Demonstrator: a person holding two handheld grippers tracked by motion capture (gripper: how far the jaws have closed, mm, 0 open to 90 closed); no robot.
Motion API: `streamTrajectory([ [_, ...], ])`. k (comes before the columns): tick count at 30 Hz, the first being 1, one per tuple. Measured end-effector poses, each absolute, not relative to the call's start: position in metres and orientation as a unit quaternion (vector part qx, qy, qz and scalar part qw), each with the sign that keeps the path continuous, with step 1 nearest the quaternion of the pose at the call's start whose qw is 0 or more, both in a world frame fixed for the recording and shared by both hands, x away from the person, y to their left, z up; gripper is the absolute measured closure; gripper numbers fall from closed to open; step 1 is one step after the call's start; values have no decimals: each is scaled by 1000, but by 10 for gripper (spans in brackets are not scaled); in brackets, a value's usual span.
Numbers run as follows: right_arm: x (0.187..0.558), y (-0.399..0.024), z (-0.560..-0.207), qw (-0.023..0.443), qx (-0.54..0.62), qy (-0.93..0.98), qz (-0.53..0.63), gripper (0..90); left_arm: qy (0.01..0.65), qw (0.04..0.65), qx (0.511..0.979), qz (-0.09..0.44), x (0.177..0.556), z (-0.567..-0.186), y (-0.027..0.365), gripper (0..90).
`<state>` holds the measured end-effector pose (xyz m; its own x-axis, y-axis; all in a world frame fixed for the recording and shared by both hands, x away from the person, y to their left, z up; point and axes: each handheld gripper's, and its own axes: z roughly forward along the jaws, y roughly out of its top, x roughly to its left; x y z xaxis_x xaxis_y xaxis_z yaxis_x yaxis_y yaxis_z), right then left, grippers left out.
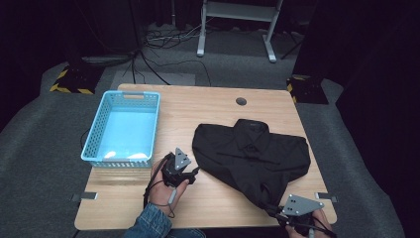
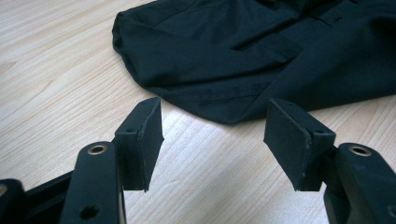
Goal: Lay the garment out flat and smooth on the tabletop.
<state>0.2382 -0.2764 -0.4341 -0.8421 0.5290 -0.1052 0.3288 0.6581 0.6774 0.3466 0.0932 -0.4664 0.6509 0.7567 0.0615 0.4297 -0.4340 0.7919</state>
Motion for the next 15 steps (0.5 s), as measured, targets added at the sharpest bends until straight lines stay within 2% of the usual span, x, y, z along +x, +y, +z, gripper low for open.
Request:
streamTrajectory([
  [3,232,-275,-435,138,235,903,332,843,365,389,820,209,346,-467,94,371],
  [5,228,-274,-436,107,236,913,316,783,364,388,820,210,346,-467,94,371],
  [8,223,-269,-438,59,233,923,299,571,364,388,821,209,346,-467,93,371],
  [10,219,-266,-434,80,232,921,303,446,362,385,822,210,346,-467,93,370],
  [15,218,-265,-420,81,243,900,354,423,363,381,824,209,345,-468,92,368],
])
